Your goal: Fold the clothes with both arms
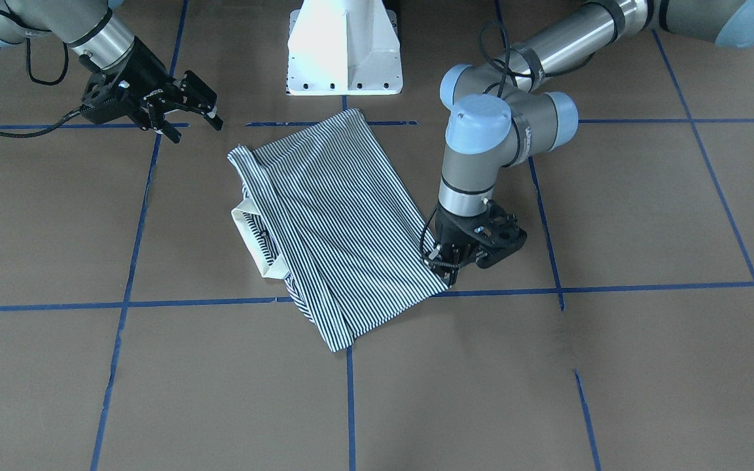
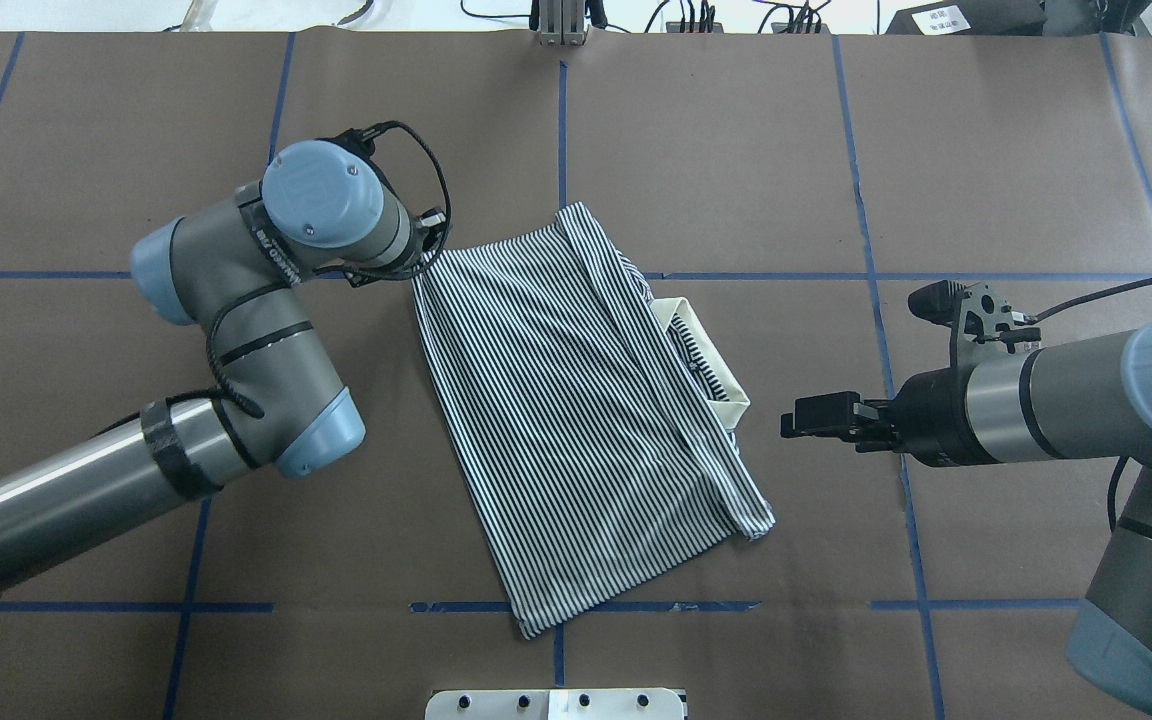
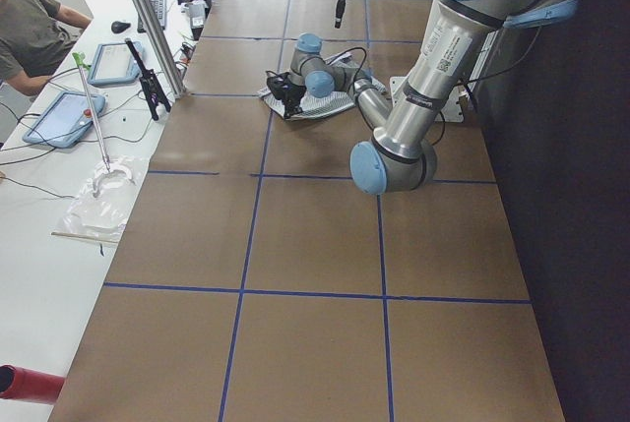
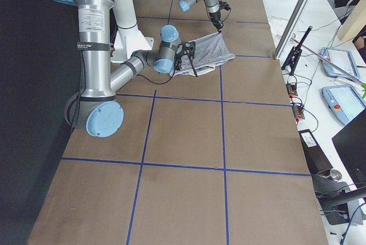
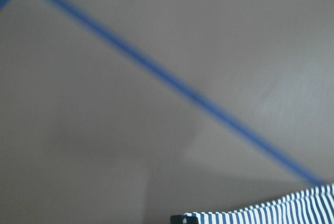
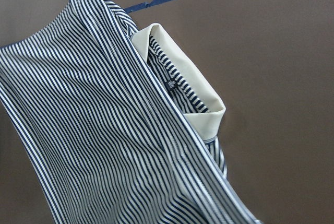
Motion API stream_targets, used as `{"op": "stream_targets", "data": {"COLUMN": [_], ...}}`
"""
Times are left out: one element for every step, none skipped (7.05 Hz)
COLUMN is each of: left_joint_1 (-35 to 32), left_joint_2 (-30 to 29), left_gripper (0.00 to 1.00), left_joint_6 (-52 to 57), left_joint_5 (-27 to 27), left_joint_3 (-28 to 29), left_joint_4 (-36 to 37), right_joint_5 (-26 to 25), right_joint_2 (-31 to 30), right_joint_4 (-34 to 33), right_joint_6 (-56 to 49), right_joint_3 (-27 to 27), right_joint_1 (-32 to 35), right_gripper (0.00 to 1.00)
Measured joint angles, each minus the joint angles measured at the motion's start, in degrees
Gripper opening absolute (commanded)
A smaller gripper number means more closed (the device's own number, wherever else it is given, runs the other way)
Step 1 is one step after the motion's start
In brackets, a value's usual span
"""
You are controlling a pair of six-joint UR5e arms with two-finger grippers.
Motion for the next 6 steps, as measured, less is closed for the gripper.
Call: {"op": "stream_targets", "data": {"left_joint_1": [-1.7, -2.3, -2.5, -2.6, -2.7, -2.9], "left_joint_2": [-4.5, -7.1, -8.0, -8.3, -8.4, -7.9], "left_gripper": [0.59, 1.0, 1.0, 1.0, 1.0, 1.0], "left_joint_6": [2.7, 4.6, 7.0, 9.9, 12.5, 14.5], "left_joint_5": [0.4, 1.4, 2.6, 3.7, 3.8, 2.2], "left_joint_3": [8.5, 13.8, 16.3, 17.2, 17.0, 15.2], "left_joint_4": [-6.2, -11.0, -13.3, -14.2, -14.4, -13.8], "right_joint_5": [-0.2, -0.4, -0.7, -0.8, -0.9, -1.1], "right_joint_2": [0.0, 0.2, 0.3, 0.3, 0.8, 2.6], "right_joint_4": [0.0, 0.0, 0.0, -0.2, -0.7, -2.6], "right_joint_6": [0.0, 0.0, 0.0, -0.1, -0.5, -2.3], "right_joint_3": [-0.1, -0.3, -0.9, -1.6, -2.5, -3.8], "right_joint_1": [0.0, 0.0, 0.0, 0.1, 0.3, 0.7], "right_gripper": [1.0, 1.0, 1.0, 1.0, 1.0, 1.0]}}
